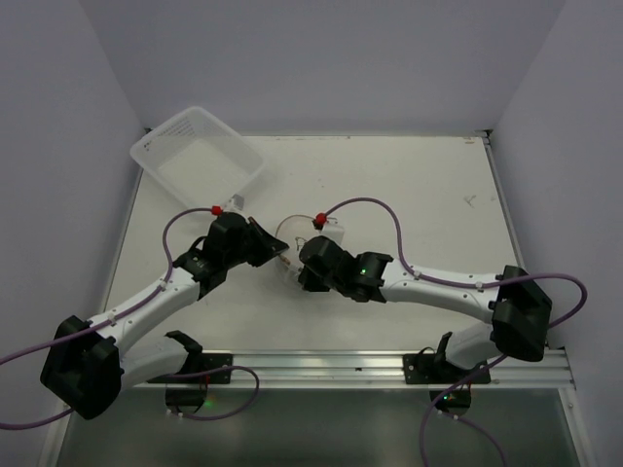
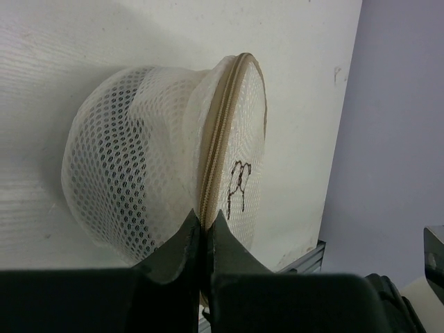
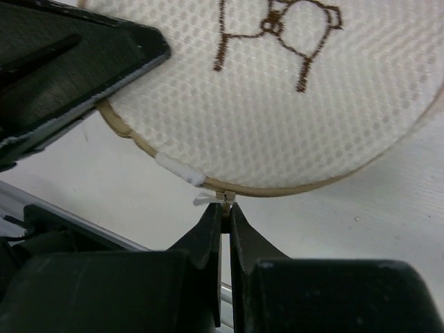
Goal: Unzip the laundry bag and remove the bra
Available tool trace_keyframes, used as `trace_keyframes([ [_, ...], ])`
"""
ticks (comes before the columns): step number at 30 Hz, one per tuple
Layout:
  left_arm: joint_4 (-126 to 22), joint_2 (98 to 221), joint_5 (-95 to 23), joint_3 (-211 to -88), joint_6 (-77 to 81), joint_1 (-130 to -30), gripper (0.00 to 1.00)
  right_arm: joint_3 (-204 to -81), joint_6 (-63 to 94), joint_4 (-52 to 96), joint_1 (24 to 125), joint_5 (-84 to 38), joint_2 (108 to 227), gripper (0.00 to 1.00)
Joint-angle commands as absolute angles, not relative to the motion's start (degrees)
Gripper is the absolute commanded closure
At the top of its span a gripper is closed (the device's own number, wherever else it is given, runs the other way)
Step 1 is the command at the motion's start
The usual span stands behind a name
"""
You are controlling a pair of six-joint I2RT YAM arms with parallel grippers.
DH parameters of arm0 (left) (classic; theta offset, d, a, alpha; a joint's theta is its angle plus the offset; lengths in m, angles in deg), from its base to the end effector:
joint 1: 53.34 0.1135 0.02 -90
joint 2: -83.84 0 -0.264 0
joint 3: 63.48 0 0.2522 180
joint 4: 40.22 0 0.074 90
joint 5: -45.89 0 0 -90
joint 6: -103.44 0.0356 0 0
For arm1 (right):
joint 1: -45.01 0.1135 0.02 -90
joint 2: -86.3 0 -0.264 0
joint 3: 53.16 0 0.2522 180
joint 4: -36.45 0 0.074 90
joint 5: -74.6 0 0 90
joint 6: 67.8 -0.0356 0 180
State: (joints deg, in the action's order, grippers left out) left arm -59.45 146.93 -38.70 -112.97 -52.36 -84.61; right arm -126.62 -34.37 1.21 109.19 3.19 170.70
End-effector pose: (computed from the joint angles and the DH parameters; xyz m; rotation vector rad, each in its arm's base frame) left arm 0.2013 -0.1262 0.2303 -0.6384 2.2576 -1.0310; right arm 0.1480 0.2799 0.2506 -0.0016 2.4209 0.6491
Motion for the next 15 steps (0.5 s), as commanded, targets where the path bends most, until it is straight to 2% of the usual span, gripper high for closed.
trace_keyframes([
  [1,-60.0,145.5,-40.8,-114.3,-49.3,-84.5,1.00,-123.4,-33.1,0.2,108.1,7.3,166.4,1.00],
  [6,-61.1,145.8,-38.4,-114.0,-45.5,-82.2,1.00,-116.5,-28.9,0.4,104.8,5.7,159.8,1.00],
  [10,-61.9,147.1,-36.0,-115.2,-40.7,-80.2,1.00,-108.8,-24.7,0.5,97.8,4.3,153.3,1.00],
  [15,-60.6,151.2,-30.2,-118.3,-33.6,-78.9,1.00,-105.2,-16.9,0.5,91.2,2.3,146.9,1.00],
])
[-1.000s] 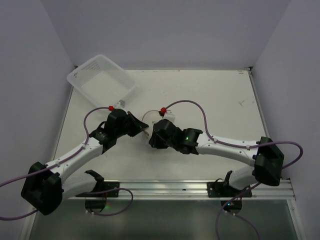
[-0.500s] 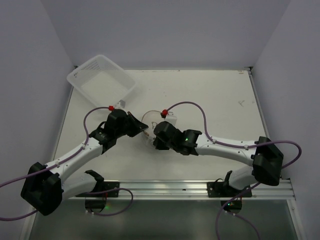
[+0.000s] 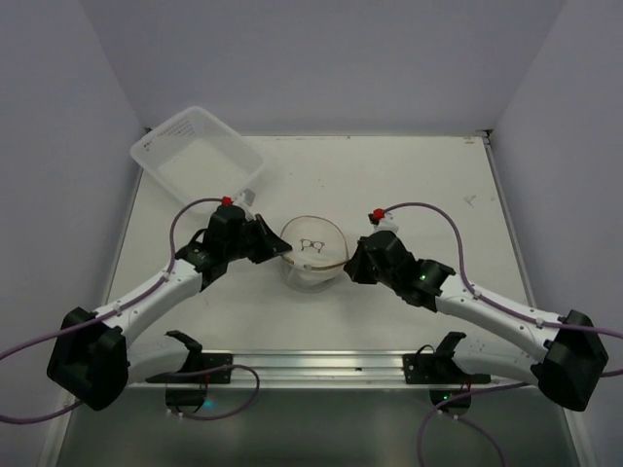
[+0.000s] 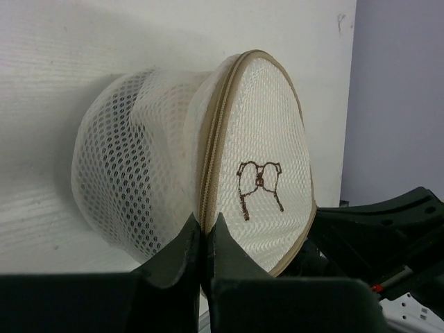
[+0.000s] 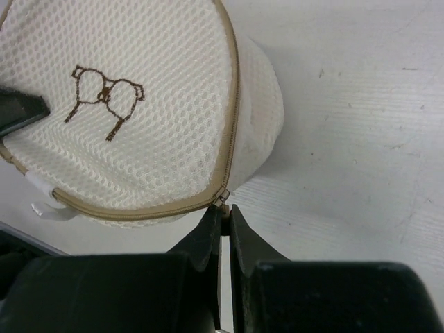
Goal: Unzip the laundry bag and remove the bra
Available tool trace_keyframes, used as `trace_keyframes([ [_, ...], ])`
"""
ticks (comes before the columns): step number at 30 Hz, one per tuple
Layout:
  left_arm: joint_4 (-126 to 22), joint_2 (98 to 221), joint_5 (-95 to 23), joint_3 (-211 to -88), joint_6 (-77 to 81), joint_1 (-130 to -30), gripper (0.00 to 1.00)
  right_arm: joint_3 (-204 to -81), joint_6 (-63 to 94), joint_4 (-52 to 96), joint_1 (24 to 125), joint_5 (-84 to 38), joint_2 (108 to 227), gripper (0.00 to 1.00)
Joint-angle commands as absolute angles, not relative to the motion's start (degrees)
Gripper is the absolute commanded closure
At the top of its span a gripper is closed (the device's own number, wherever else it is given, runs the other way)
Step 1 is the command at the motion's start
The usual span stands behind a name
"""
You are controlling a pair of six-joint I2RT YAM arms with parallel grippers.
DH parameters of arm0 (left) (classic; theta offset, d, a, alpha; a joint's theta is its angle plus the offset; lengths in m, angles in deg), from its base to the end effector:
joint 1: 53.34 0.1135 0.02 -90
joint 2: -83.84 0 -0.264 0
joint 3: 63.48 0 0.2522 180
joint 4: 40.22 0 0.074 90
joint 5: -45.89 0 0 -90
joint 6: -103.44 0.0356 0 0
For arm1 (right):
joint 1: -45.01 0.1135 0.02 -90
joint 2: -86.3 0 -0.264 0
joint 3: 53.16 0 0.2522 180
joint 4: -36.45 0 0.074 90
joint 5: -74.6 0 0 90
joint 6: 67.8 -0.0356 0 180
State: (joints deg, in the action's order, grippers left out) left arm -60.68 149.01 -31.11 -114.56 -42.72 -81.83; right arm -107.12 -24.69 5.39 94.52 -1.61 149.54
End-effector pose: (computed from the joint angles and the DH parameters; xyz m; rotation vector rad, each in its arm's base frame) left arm 0.2100 -0.1231 0.2301 -0.4280 2.3303 -1.0362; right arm 0.1576 0.1715 0.2383 0.0769 2.3260 0.6142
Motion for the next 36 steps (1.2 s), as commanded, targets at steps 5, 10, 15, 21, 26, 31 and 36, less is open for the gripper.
trace_keyframes([
  [5,-59.3,163.4,-22.9,-128.7,-26.2,-78.6,1.00,-107.6,-15.4,4.6,91.1,-6.0,149.0,1.00],
  [10,-60.0,175.1,-19.8,-143.5,-25.3,-78.6,0.80,-110.8,-22.3,11.7,93.3,-12.0,153.2,1.00],
  [15,-62.0,175.8,-23.2,-146.4,-29.2,-78.6,0.09,-117.0,-26.9,12.3,95.7,-10.2,160.1,1.00],
  [21,-65.6,163.8,-29.5,-134.9,-35.8,-78.7,0.03,-121.4,-29.1,12.3,96.2,-8.7,165.0,1.00],
  [26,-61.2,157.8,-28.9,-124.4,-41.8,-79.4,0.09,-122.1,-28.9,13.5,96.3,-10.2,167.5,1.00],
  [31,-59.0,159.7,-30.4,-123.9,-42.8,-82.7,0.19,-122.9,-28.1,13.8,96.8,-11.1,169.3,1.00],
  [36,-57.7,162.4,-32.2,-123.8,-43.6,-83.8,0.49,-122.4,-27.9,13.6,97.0,-11.0,169.1,1.00],
])
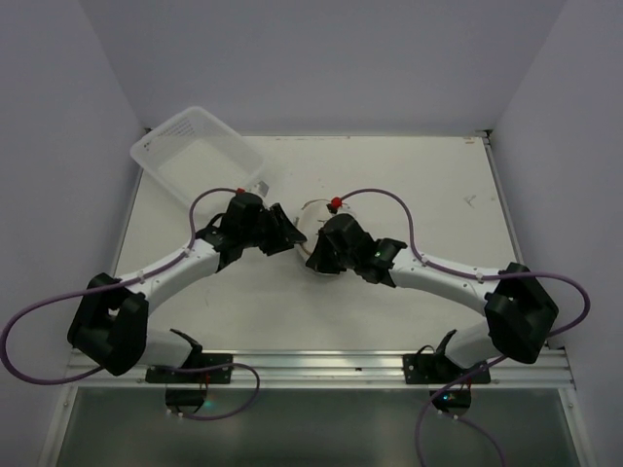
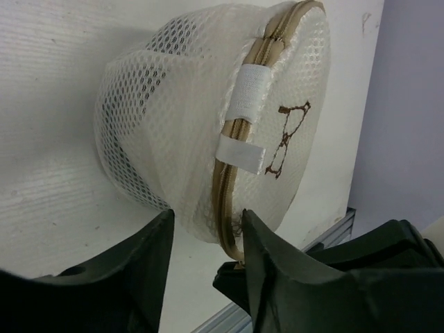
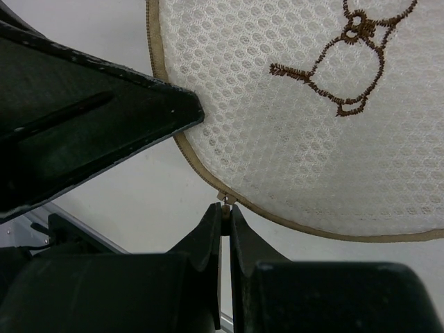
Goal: Unzip the laundry bag and remove the bra
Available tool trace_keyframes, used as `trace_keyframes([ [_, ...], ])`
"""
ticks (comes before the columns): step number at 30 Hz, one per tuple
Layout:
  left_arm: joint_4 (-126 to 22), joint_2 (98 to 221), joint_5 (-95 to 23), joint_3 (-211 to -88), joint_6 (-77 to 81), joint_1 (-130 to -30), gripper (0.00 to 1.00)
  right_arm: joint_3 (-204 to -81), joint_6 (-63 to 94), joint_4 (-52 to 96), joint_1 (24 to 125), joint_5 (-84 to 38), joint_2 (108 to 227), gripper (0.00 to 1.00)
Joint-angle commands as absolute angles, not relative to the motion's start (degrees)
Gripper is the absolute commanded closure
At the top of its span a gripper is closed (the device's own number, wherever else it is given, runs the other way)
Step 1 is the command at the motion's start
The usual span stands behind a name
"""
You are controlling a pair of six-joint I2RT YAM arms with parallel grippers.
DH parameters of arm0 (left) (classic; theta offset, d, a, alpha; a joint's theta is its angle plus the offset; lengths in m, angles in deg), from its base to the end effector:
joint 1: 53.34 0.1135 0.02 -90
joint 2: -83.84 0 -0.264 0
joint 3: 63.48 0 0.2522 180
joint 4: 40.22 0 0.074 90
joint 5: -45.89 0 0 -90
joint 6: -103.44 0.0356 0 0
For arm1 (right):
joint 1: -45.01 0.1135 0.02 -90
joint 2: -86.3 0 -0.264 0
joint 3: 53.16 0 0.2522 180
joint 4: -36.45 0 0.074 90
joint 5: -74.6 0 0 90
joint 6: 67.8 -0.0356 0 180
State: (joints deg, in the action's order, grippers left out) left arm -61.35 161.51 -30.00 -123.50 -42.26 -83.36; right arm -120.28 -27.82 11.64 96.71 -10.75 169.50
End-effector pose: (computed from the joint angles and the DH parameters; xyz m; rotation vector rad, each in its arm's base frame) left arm 0.2455 -0.1519 0.2270 -0.4028 2.4215 -1.0213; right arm 0.1968 0.2445 0.2341 0.0094 2.4240 0.7967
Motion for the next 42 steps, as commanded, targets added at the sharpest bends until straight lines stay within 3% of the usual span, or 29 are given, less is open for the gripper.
trace_keyframes([
  [1,-57.4,162.8,-32.2,-123.6,-43.9,-83.8,0.55,-122.1,-27.7,13.5,97.0,-10.8,168.9,1.00],
  [2,-57.3,162.9,-32.2,-123.6,-43.9,-83.8,0.71,-121.9,-27.5,13.4,97.0,-10.8,168.3,1.00],
  [5,-57.8,162.4,-32.9,-123.6,-42.9,-83.8,1.00,-119.7,-26.7,12.3,96.9,-9.5,166.6,1.00],
  [12,-61.8,161.4,-31.4,-123.9,-38.2,-81.1,1.00,-108.1,-18.7,8.1,88.0,-5.2,155.1,1.00],
  [18,-65.0,162.2,-27.2,-126.4,-31.0,-79.5,1.00,-105.4,-10.7,4.2,81.0,-5.7,149.1,1.00],
  [21,-66.5,165.0,-24.7,-130.6,-26.7,-79.0,1.00,-107.0,-10.1,4.1,81.0,-10.4,149.8,1.00],
  [28,-70.7,183.2,-20.5,-153.4,-21.3,-79.0,0.99,-111.7,-20.9,10.3,87.4,-20.5,154.5,1.00],
  [29,-70.7,184.6,-20.1,-155.4,-21.5,-79.0,0.85,-113.2,-22.5,10.2,88.8,-19.7,155.6,1.00],
  [31,-71.2,187.3,-19.4,-159.4,-22.8,-79.0,0.71,-117.9,-23.8,10.3,92.5,-18.3,159.9,1.00],
  [32,-71.2,187.2,-18.6,-159.7,-23.8,-79.0,0.53,-119.1,-25.3,10.4,93.3,-18.0,161.3,1.00],
  [35,-69.3,182.9,-19.4,-155.2,-27.0,-79.0,0.17,-122.4,-27.4,11.7,94.5,-15.9,165.3,1.00],
  [38,-68.3,175.3,-22.8,-146.3,-29.8,-79.0,0.06,-124.0,-27.5,12.3,94.6,-13.7,167.4,1.00],
  [42,-63.8,166.4,-22.3,-133.2,-34.2,-79.3,0.06,-124.1,-27.0,12.9,94.6,-13.2,167.8,1.00],
])
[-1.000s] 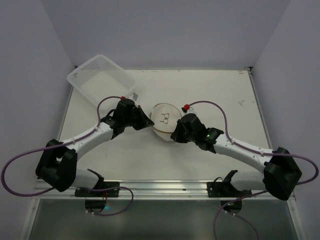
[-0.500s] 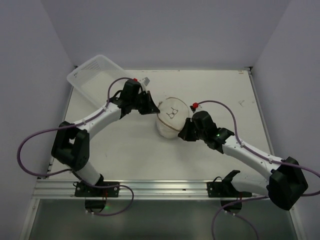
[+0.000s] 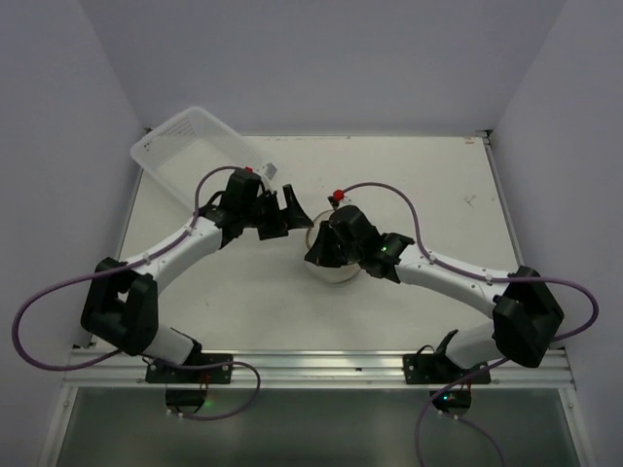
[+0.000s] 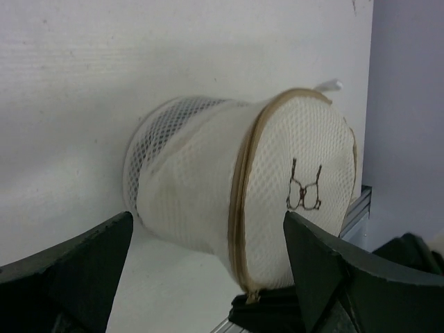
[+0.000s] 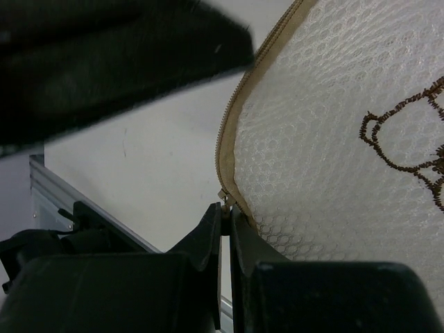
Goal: Unzip the laundry bag and remove the bra
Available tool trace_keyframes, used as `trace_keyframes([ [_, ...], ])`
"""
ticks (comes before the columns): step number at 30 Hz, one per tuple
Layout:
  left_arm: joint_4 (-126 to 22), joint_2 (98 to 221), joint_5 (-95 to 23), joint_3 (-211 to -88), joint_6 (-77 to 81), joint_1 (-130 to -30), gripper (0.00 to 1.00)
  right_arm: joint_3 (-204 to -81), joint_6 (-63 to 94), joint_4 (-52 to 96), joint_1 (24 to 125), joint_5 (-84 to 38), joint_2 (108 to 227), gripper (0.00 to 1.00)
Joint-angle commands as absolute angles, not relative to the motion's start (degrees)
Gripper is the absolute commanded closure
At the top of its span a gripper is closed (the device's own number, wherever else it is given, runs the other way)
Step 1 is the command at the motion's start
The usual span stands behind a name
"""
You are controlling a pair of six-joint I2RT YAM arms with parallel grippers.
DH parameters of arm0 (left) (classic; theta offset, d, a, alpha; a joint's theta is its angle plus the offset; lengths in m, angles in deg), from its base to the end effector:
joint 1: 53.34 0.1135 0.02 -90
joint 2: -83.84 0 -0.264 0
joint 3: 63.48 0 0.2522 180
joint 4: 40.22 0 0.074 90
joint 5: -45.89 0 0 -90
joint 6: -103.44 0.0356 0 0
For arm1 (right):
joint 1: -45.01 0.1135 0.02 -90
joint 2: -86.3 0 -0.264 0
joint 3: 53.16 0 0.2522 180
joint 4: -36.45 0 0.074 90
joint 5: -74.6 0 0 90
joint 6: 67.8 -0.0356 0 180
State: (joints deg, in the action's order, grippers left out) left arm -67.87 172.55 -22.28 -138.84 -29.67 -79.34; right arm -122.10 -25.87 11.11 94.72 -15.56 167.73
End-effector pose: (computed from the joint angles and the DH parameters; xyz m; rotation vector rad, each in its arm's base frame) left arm 0.3000 -0.1610 0.2490 -0.1514 2.4532 -1.0217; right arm 0.2026 0.2392 0.2528 -0.0360 2.3980 0.8868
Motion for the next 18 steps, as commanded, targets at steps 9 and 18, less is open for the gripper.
trace_keyframes([
  [9,-60.1,165.0,-22.3,-127.7,-36.6,-84.0,0.29,-120.7,-27.7,13.8,94.8,-13.9,167.7,1.00],
  [18,-58.4,165.0,-24.5,-126.1,-36.7,-84.5,0.90,-113.9,-27.5,10.7,94.9,-12.5,161.2,1.00],
])
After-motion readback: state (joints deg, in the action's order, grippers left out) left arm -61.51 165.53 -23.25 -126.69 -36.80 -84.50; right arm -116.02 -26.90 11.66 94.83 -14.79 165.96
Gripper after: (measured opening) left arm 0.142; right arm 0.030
